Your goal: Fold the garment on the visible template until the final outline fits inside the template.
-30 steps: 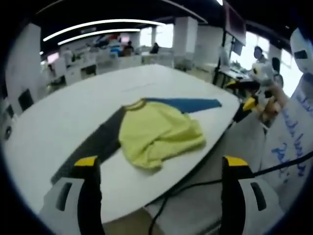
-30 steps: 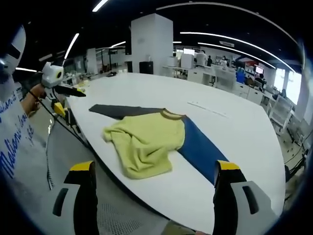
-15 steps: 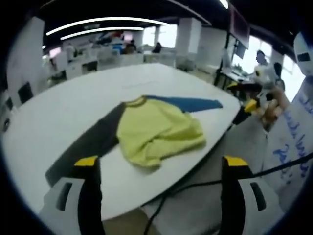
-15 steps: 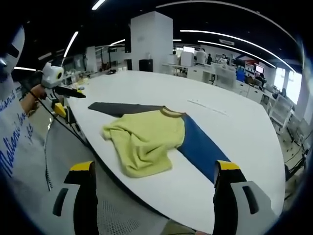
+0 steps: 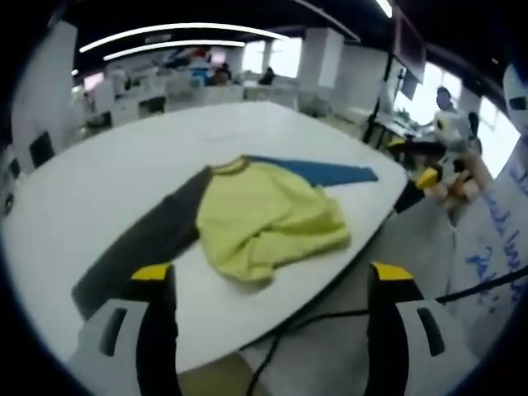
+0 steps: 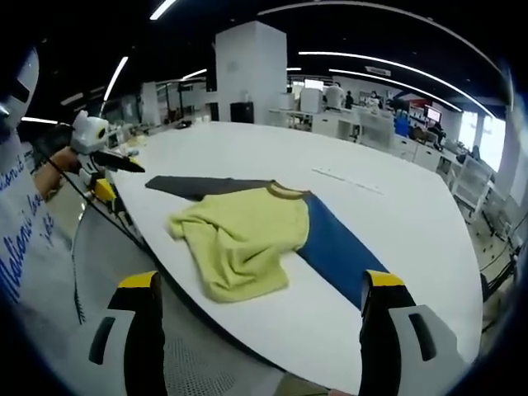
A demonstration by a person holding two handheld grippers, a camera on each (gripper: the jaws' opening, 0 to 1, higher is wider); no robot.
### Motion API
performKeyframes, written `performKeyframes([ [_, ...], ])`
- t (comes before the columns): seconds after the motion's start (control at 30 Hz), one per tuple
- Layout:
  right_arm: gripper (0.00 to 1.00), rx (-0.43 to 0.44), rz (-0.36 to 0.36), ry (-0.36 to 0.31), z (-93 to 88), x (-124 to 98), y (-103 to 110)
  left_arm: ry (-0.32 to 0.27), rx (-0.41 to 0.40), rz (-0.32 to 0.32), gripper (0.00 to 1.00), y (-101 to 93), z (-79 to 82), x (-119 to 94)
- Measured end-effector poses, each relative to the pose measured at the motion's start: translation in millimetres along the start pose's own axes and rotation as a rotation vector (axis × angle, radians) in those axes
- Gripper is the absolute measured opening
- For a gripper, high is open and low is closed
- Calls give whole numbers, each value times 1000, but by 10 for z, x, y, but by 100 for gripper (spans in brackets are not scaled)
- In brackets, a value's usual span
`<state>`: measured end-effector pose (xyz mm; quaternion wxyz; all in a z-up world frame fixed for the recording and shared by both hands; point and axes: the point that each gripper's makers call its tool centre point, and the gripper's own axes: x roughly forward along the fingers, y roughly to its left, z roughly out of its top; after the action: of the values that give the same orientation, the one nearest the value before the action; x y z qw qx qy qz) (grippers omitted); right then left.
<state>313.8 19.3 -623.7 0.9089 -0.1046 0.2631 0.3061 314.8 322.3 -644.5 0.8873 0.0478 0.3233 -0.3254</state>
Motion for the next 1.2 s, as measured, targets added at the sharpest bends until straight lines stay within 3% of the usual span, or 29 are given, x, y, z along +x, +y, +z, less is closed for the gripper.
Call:
performKeyframes([
  [0.33, 94, -9, 34, 17, -13, 84, 53, 2, -16, -44, 82, 8, 1, 102],
  [0.53, 92, 0, 60, 10, 6, 166, 69, -19, -64, -96, 69, 10, 31, 169],
  [0.63, 88, -1, 76, 19, -3, 235, 85, -20, -56, -97, 67, 32, 27, 213],
  [0.77, 84, -13, 98, 17, 24, 290, 116, -22, -39, -124, 55, 16, 63, 248],
  [1.0, 78, -23, 121, -4, 84, 372, 120, -23, -27, -127, 48, 74, 91, 329],
  [1.2, 69, -50, 144, -15, 115, 465, 117, 20, -1, -111, 46, 152, 33, 463],
])
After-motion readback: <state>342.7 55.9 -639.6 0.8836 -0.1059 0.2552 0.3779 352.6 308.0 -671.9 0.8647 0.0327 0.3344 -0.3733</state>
